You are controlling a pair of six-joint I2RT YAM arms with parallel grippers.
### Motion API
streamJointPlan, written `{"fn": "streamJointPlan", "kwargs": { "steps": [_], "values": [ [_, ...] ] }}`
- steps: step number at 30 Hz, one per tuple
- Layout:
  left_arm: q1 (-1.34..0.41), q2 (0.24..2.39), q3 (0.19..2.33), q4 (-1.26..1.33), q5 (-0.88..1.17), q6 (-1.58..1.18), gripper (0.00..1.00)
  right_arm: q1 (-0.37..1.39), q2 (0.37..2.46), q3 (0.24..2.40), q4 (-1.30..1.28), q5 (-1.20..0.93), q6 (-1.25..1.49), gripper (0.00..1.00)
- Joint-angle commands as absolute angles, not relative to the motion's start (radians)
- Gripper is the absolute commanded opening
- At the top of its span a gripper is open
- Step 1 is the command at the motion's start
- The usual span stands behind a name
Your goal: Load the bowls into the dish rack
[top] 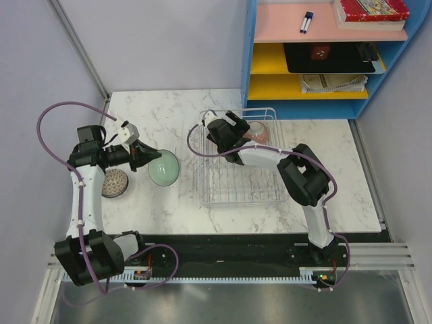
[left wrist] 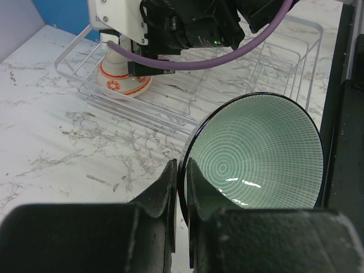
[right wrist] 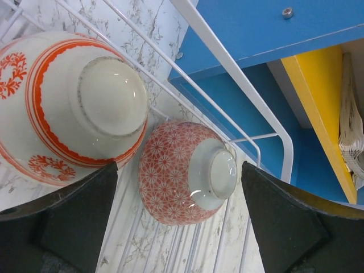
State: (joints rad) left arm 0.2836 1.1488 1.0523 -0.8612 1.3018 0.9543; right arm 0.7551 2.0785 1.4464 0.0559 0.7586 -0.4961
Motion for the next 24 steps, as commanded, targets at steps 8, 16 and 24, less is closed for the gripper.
{"fn": "streamJointPlan", "kwargs": {
  "steps": [8, 16, 24],
  "values": [
    [0.282, 1.131, 1.037, -0.827, 1.399, 0.917, 0.02, 0.772, 2.117, 1.606, 0.054, 0.730, -0.480, 0.97],
    [0.282, 1.170, 1.028, -0.802, 1.430, 0.910, 0.02, 0.776, 1.921, 1.598, -0.172, 0.514, -0.287, 0.97],
    [0.276, 1.204, 1.060, -0.788, 1.447, 0.905, 0.02, 0.767, 1.677, 1.510, -0.276, 0.276, -0.206, 0.97]
  ]
}}
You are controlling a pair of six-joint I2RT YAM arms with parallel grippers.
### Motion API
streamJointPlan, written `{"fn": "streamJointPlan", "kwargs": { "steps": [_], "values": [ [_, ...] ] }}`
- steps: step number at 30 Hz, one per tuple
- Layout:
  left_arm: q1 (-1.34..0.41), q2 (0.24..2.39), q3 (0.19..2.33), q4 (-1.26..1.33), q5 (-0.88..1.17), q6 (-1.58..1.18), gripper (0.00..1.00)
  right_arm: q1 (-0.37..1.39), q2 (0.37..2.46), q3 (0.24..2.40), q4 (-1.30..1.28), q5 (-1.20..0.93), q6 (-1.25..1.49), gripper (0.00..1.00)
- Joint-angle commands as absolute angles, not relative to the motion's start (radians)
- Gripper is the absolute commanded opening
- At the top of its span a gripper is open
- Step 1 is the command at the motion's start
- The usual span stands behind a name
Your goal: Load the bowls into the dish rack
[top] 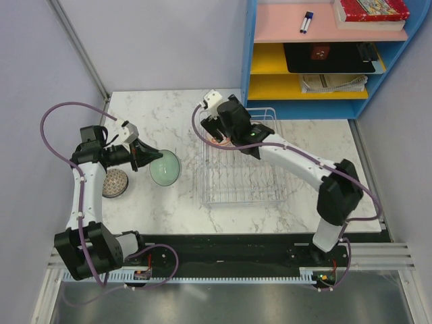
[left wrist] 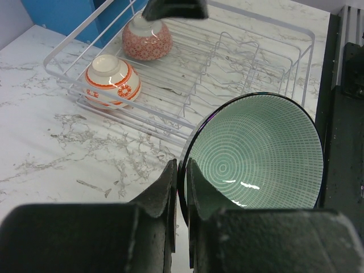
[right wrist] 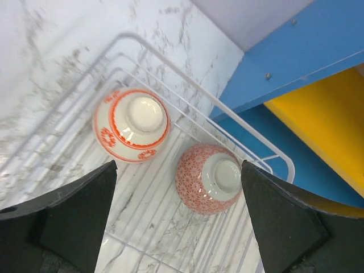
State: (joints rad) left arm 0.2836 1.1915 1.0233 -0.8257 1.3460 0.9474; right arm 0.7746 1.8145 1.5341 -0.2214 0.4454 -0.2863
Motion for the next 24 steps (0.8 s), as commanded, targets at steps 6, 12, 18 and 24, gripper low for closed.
{"fn": "streamJointPlan", "kwargs": {
  "steps": [6, 12, 18, 24],
  "values": [
    [0.209, 1.278, 1.106, -0.669, 1.381, 0.777, 0.02, 0.666, 1.520, 1.448, -0.279, -0.186, -0.001, 0.97],
    [0.089, 1.230, 1.010, -0.330, 1.214, 0.547, 0.02, 0.572, 1.517, 1.346, -0.111, -0.674, 0.306, 0.97],
    [0.000, 1.218, 0.977, -0.187, 1.100, 0.456, 0.02, 0.572, 1.585, 1.287, 0.076, -0.897, 0.535, 0.98],
    [-0.049, 1.213, 0.999, -0.172, 1.068, 0.434, 0.02, 0.574, 1.611, 1.229, 0.164, -0.943, 0.603, 0.98]
  ]
}}
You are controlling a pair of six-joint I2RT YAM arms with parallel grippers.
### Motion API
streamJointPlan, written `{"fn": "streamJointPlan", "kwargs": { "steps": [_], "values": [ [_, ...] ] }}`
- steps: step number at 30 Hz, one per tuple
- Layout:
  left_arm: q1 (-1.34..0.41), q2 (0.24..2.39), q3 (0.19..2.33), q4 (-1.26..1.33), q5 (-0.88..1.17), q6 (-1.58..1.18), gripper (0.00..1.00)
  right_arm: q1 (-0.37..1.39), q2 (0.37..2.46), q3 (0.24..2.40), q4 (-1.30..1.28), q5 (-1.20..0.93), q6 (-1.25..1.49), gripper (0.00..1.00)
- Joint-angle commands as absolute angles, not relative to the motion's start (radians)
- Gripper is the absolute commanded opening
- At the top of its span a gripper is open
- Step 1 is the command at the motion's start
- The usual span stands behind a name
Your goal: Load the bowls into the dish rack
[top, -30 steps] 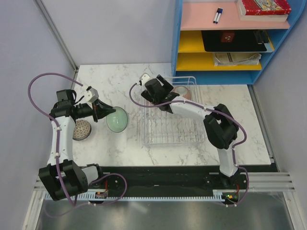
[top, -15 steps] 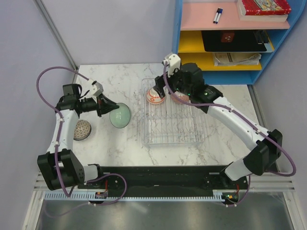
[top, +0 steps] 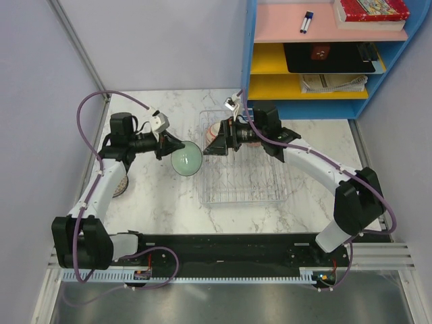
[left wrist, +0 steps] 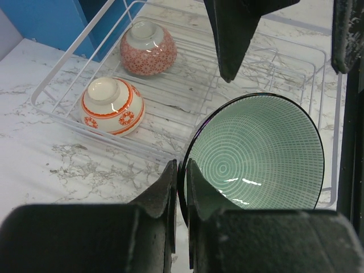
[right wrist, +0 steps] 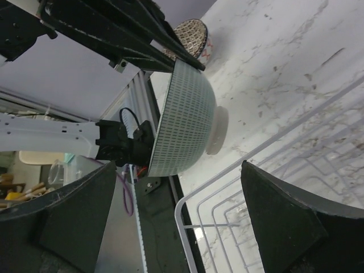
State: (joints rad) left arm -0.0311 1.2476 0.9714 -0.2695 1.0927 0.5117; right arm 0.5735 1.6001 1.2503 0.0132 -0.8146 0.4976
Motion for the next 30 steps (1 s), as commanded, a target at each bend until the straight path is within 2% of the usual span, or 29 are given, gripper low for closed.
{"fn": "streamJointPlan", "kwargs": {
  "steps": [1, 5, 22, 25, 30],
  "values": [
    [-0.054, 1.210, 1.002, -0.166, 1.062, 0.433, 0.02, 0.572, 1.623, 1.220, 0.187, -0.956, 0.621, 0.97],
    [-0.066, 1.200, 1.014, -0.153, 1.048, 0.417, 0.02, 0.574, 1.663, 1.200, 0.279, -1.005, 0.692, 0.98],
    [-0.124, 1.140, 0.993, -0.129, 1.068, 0.367, 0.02, 0.580, 1.724, 1.200, 0.362, -1.045, 0.752, 0.98],
    [-0.135, 1.146, 0.989, -0.127, 1.062, 0.370, 0.02, 0.583, 1.730, 1.198, 0.382, -1.054, 0.776, 0.96],
    [-0.152, 1.154, 0.986, -0.120, 1.046, 0.371, 0.02, 0.584, 1.744, 1.186, 0.426, -1.078, 0.819, 0.85]
  ]
}}
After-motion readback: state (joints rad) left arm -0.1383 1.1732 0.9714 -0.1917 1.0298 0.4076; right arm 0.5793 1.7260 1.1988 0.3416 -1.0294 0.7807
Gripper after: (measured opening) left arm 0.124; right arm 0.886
